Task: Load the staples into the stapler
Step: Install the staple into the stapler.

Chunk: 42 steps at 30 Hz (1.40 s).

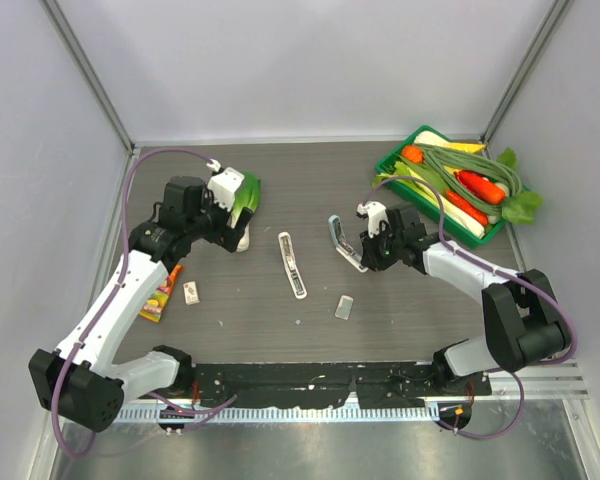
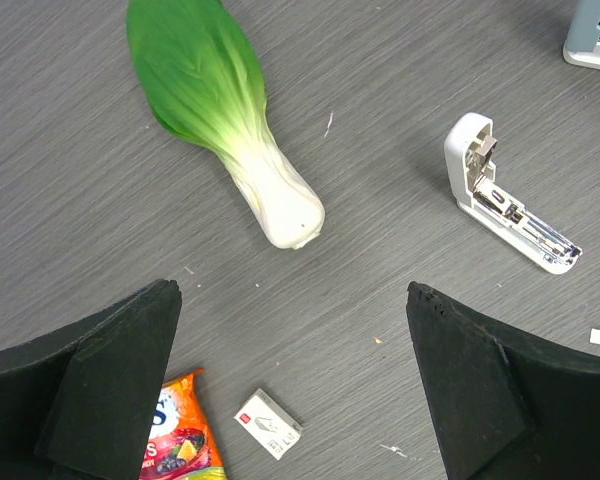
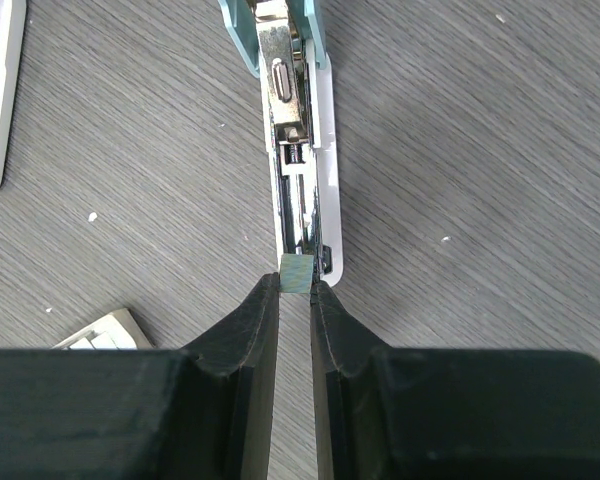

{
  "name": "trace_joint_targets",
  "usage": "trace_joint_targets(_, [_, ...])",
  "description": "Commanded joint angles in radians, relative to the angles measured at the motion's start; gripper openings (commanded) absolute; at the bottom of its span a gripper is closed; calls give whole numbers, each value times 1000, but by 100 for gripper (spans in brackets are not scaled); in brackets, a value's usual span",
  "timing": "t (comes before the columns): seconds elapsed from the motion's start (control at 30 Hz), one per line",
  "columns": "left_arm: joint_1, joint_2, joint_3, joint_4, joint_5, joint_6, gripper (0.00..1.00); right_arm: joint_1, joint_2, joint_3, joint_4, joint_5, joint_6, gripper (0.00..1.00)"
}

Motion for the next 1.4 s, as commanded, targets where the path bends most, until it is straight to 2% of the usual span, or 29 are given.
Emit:
trace_joint_targets(0.0, [8,-6,6,31,19,-5,100,2,9,33,-1,18,-12,20])
trace_joint_targets(0.5, [8,-7,4,33,19,-5,100,1,18,38,-6,23,-12,20])
trace_joint_targets(0.6, [9,-6,3,34,18,-3,100,1,18,38,-4,21,-12,25])
trace_joint_targets(1.0, [11,-6,3,36,19,-5,100,1,-3,38,-4,12,-11,32])
trace_joint_targets(1.37, [15,-10,1,37,21,-5,100,-2,-63,51,-3,24,-18,35])
